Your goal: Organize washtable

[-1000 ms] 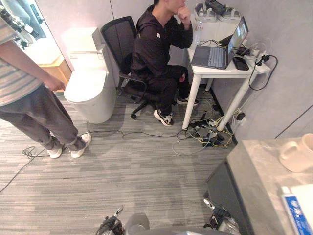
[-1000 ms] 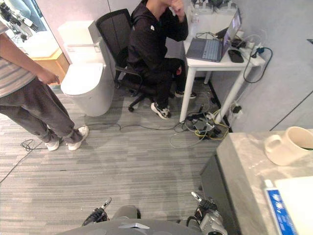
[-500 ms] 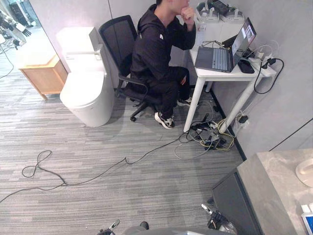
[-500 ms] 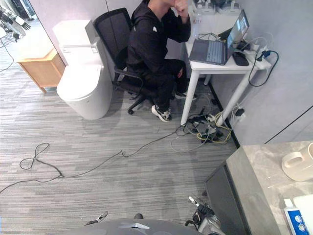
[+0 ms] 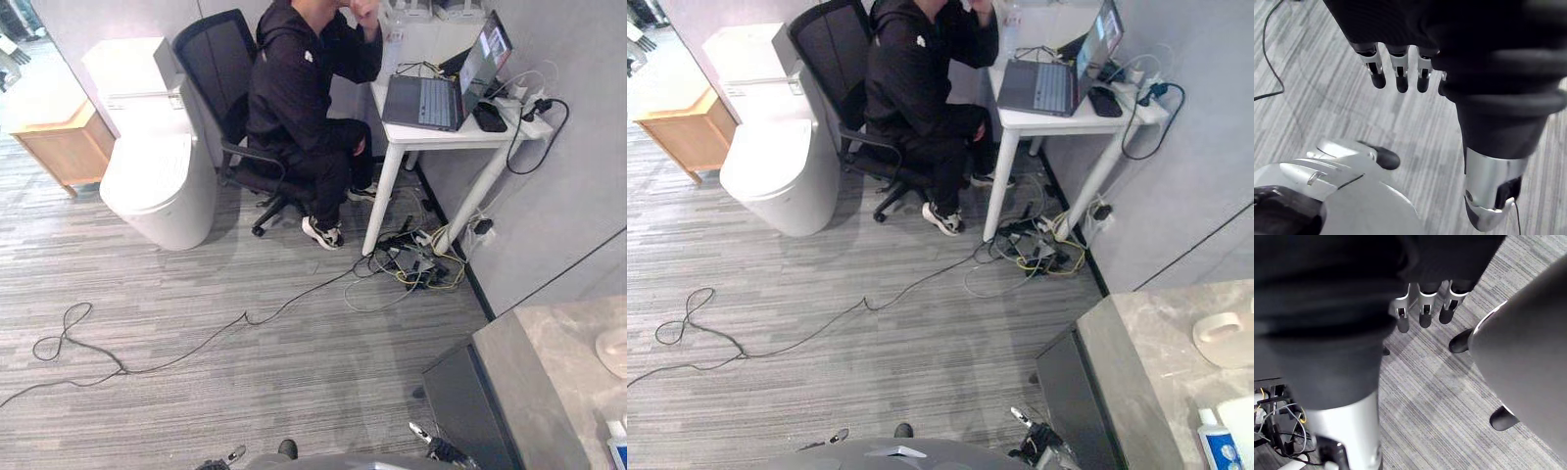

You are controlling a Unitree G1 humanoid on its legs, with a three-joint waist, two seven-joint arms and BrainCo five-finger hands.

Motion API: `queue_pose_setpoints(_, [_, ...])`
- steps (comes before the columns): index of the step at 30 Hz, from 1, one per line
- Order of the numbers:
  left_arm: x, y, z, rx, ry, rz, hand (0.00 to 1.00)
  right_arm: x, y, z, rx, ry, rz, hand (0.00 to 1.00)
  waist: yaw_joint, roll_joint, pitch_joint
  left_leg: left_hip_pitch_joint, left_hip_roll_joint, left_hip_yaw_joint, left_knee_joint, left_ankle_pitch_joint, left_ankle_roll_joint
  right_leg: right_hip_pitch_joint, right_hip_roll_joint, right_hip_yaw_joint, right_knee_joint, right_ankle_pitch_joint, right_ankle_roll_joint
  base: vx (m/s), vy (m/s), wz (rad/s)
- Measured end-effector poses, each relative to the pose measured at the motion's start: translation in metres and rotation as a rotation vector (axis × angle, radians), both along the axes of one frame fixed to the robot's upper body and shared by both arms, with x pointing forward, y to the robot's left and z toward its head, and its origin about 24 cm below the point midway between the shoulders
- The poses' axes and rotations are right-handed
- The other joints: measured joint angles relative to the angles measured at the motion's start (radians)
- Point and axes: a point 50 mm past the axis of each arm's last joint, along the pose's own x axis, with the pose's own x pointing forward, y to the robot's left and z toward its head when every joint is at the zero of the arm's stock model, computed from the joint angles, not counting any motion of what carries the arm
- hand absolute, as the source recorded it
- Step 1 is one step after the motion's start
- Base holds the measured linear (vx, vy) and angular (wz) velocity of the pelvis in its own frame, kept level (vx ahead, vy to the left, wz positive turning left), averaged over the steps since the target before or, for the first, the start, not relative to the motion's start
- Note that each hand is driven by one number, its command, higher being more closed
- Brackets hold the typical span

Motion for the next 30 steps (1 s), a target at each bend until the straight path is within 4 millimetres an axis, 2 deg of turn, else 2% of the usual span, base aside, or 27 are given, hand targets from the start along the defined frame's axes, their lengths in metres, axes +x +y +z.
queue_pose_setpoints(1, [0.0,0.0,0.0,0.0,0.0,-0.001,0.0,0.0,0.0,0.0,0.0,0.0,-0.001,0.0,0.0,0.002,0.001,0.002,0.003,0.004,0.001,-0.003,-0.002,-0.003,0.002,0.005,0.005,0.0,-0.001,-0.05,0.003,-0.46])
queue_pose_setpoints(3, [0.0,0.0,0.0,0.0,0.007,-0.016,0.0,-0.001,-0.002,0.0,-0.001,-0.002,-0.021,0.0,-0.002,0.008,0.019,-0.003,0.02,0.047,0.064,-0.055,-0.011,-0.019,0.011,0.038,0.054,-0.019,-0.01,-0.06,-0.01,-0.53])
queue_pose_setpoints(5, [-0.008,-0.003,-0.002,-0.017,0.019,0.057,0.0,-0.006,-0.006,0.0,-0.008,0.0,-0.055,0.0,-0.005,0.027,0.041,-0.059,0.081,0.105,0.305,-0.191,-0.028,-0.047,0.042,0.091,0.164,-0.076,-0.033,-0.11,-0.067,-0.83])
queue_pose_setpoints(6, [-0.011,-0.004,-0.002,-0.022,0.017,0.097,0.0,-0.007,-0.007,0.001,-0.012,-0.005,-0.061,0.0,-0.002,0.031,0.042,-0.076,0.103,0.122,0.38,-0.224,-0.036,-0.06,0.053,0.101,0.193,-0.094,-0.038,-0.14,-0.087,-0.85])
queue_pose_setpoints(7, [-0.012,-0.002,-0.001,-0.021,0.003,0.16,0.0,-0.004,-0.007,0.002,-0.013,-0.024,-0.068,0.0,-0.001,0.028,0.053,-0.16,0.141,0.12,0.599,-0.253,-0.018,-0.087,0.072,0.139,0.267,-0.139,-0.051,-0.17,-0.113,-0.92])
queue_pose_setpoints(8, [-0.012,-0.001,0.0,-0.019,-0.014,0.198,0.0,-0.006,-0.007,0.002,-0.012,-0.022,-0.075,0.0,0.006,0.022,0.056,-0.248,0.156,0.068,0.803,-0.209,0.023,-0.119,0.09,0.18,0.343,-0.169,-0.059,-0.16,-0.117,-0.93])
queue_pose_setpoints(10, [-0.016,-0.004,0.0,-0.025,-0.017,0.227,0.0,-0.008,-0.007,0.002,-0.02,-0.019,-0.049,0.0,0.01,0.018,0.051,-0.347,0.154,-0.022,0.985,-0.131,0.015,-0.148,0.12,0.251,0.4,-0.19,-0.074,-0.09,-0.05,-1.14])
queue_pose_setpoints(12, [-0.019,-0.009,-0.001,-0.037,-0.009,0.234,0.0,-0.003,-0.011,0.004,-0.04,-0.042,-0.038,0.0,0.012,0.035,0.049,-0.375,0.144,-0.077,0.96,-0.205,-0.006,-0.174,0.15,0.319,0.423,-0.194,-0.075,-0.02,0.021,-1.2])
queue_pose_setpoints(13, [-0.02,-0.011,-0.002,-0.04,-0.008,0.242,0.0,-0.002,-0.011,0.005,-0.042,-0.042,-0.037,0.0,0.013,0.04,0.048,-0.374,0.126,-0.125,0.862,-0.24,-0.026,-0.188,0.167,0.373,0.426,-0.194,-0.075,0.05,0.064,-1.0])
queue_pose_setpoints(14, [-0.02,-0.011,-0.002,-0.041,-0.009,0.251,0.0,-0.002,-0.012,0.005,-0.044,-0.041,-0.034,0.0,0.016,0.041,0.047,-0.373,0.118,-0.157,0.806,-0.248,-0.034,-0.193,0.175,0.4,0.426,-0.194,-0.075,0.08,0.121,-1.29])
queue_pose_setpoints(15, [-0.021,-0.012,-0.002,-0.038,-0.011,0.268,0.0,-0.002,-0.012,0.005,-0.052,-0.038,-0.013,0.0,0.023,0.041,0.044,-0.362,0.091,-0.254,0.691,-0.251,-0.048,-0.215,0.188,0.455,0.427,-0.193,-0.071,0.15,0.201,-1.56])
queue_pose_setpoints(16, [-0.027,-0.016,-0.002,-0.041,0.002,0.278,0.0,-0.002,-0.015,0.006,-0.065,-0.039,-0.002,0.0,0.037,0.055,0.032,-0.327,0.075,-0.355,0.592,-0.25,-0.054,-0.233,0.213,0.528,0.428,-0.194,-0.061,0.21,0.305,-1.96])
queue_pose_setpoints(17, [-0.034,-0.022,-0.003,-0.05,0.022,0.288,0.0,-0.003,-0.015,0.007,-0.07,-0.042,-0.004,0.0,0.042,0.066,0.026,-0.302,0.073,-0.371,0.564,-0.271,-0.126,-0.236,0.226,0.585,0.428,-0.195,-0.037,0.31,0.375,-2.18])
queue_pose_setpoints(18, [-0.043,-0.017,-0.003,-0.04,0.053,0.284,0.0,-0.004,-0.012,0.006,-0.061,-0.044,0.001,0.0,0.042,0.054,0.01,-0.276,0.065,-0.278,0.567,-0.296,-0.091,-0.209,0.203,0.667,0.384,-0.181,-0.002,0.26,0.343,-1.66])
queue_pose_setpoints(20, [-0.047,-0.016,-0.003,-0.031,0.058,0.27,0.0,-0.006,-0.009,0.006,-0.057,-0.043,-0.001,0.0,0.026,0.045,0.001,-0.256,0.056,-0.211,0.573,-0.307,-0.065,-0.182,0.165,0.712,0.329,-0.14,0.041,0.17,0.282,-1.0])
queue_pose_setpoints(21, [-0.045,-0.014,-0.003,-0.026,0.053,0.264,0.0,-0.007,-0.009,0.006,-0.056,-0.042,-0.002,0.0,0.023,0.041,-0.004,-0.25,0.05,-0.192,0.578,-0.313,-0.055,-0.177,0.149,0.716,0.308,-0.128,0.055,0.17,0.277,-0.68])
queue_pose_setpoints(23, [-0.027,-0.01,-0.002,-0.01,0.018,0.185,0.0,-0.014,-0.006,0.005,-0.05,-0.035,-0.013,0.0,0.01,0.038,-0.033,-0.247,0.031,-0.142,0.58,-0.324,-0.028,-0.185,0.105,0.721,0.241,-0.072,0.076,0.21,0.265,-0.59])
queue_pose_setpoints(24, [-0.023,-0.01,-0.001,-0.007,0.008,0.169,0.0,-0.012,-0.006,0.005,-0.05,-0.039,-0.013,0.0,0.01,0.032,-0.037,-0.245,0.031,-0.124,0.577,-0.325,-0.023,-0.189,0.1,0.726,0.232,-0.059,0.077,0.15,0.234,-0.79])
queue_pose_setpoints(25, [-0.012,-0.009,0.0,-0.001,-0.017,0.131,0.0,-0.01,-0.005,0.006,-0.05,-0.047,-0.013,0.0,0.01,0.032,-0.037,-0.236,0.032,-0.079,0.563,-0.323,-0.012,-0.198,0.09,0.75,0.209,-0.024,0.081,0.06,0.212,-1.0])
queue_pose_setpoints(27, [-0.003,-0.009,0.001,0.003,-0.031,0.09,0.0,-0.007,-0.005,0.006,-0.052,-0.057,-0.011,0.0,0.003,0.036,-0.036,-0.223,0.038,-0.015,0.541,-0.319,0.004,-0.212,0.084,0.769,0.174,0.034,0.083,0.03,0.18,-1.1])
queue_pose_setpoints(29, [0.008,-0.011,0.001,0.008,-0.041,0.022,0.0,0.001,-0.008,0.009,-0.064,-0.086,-0.007,0.0,0.005,0.054,-0.025,-0.198,0.072,0.085,0.53,-0.326,0.02,-0.231,0.095,0.75,0.134,0.118,0.074,-0.04,0.143,-1.3])
queue_pose_setpoints(30, [0.008,-0.011,0.001,0.009,-0.039,0.017,0.0,0.002,-0.009,0.01,-0.066,-0.088,-0.005,0.0,0.006,0.06,-0.02,-0.194,0.082,0.115,0.524,-0.327,0.023,-0.24,0.101,0.726,0.143,0.121,0.062,-0.1,0.121,-1.34])
